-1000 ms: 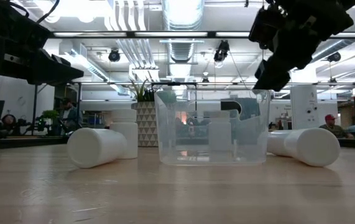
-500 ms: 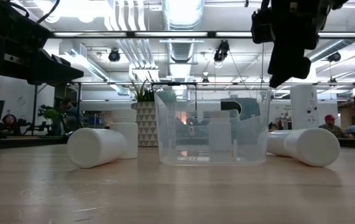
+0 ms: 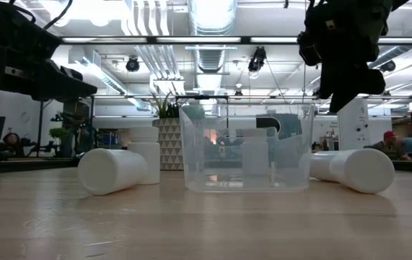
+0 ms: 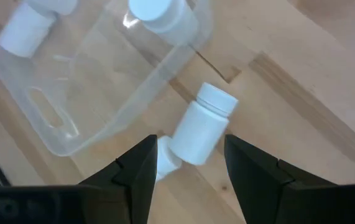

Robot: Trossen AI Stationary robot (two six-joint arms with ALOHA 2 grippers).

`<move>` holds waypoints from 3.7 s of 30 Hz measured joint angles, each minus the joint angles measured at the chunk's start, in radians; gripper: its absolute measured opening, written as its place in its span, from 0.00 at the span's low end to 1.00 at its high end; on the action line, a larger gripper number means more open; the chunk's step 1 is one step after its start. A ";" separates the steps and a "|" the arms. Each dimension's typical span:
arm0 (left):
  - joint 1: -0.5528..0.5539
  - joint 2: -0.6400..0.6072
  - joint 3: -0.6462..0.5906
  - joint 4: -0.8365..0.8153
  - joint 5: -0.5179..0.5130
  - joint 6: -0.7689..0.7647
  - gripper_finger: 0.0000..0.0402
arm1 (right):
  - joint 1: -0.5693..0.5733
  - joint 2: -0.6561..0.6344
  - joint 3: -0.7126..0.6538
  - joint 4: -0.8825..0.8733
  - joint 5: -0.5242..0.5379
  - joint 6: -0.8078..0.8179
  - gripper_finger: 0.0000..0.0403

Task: Pick and place pill bottles into a basket
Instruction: Put the white medicine bottle into the transparent bin

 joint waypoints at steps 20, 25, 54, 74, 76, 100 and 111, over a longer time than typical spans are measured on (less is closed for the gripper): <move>0.000 0.022 0.000 0.005 0.000 0.000 0.00 | -0.017 0.000 -0.002 0.011 0.019 -0.115 0.44; 0.000 0.024 0.000 0.005 0.000 0.000 0.00 | -0.020 0.000 -0.002 0.011 0.036 -0.156 0.45; 0.000 0.024 0.000 0.004 0.000 0.000 0.00 | -0.025 0.056 -0.002 0.017 0.022 -0.026 0.80; 0.000 0.024 0.000 0.004 0.000 0.000 0.00 | -0.075 0.169 -0.002 0.005 -0.125 0.035 0.76; 0.000 0.024 0.000 0.004 0.000 -0.001 0.00 | -0.080 0.170 -0.002 0.002 -0.123 0.035 0.74; 0.000 0.024 0.000 0.004 0.000 -0.002 0.00 | -0.081 0.170 0.161 -0.205 -0.025 0.029 0.71; 0.000 0.024 0.000 0.004 0.000 -0.004 0.00 | -0.081 0.211 0.168 -0.207 -0.008 -0.009 0.71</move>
